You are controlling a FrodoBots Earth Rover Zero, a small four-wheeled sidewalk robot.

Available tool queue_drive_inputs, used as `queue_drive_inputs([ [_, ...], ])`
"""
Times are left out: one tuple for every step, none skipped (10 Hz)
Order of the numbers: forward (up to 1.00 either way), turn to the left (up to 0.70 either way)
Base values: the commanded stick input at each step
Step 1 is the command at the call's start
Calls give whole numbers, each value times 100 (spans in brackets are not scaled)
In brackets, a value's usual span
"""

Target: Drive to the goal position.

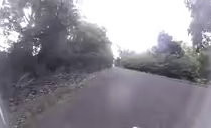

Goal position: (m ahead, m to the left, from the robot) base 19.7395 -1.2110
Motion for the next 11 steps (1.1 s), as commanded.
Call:
queue_drive_inputs([
  [70,0],
  [70,0],
  [70,0],
  [70,0],
  [70,0],
  [70,0],
  [70,0],
  [70,0],
  [70,0],
  [70,0],
  [70,0],
])
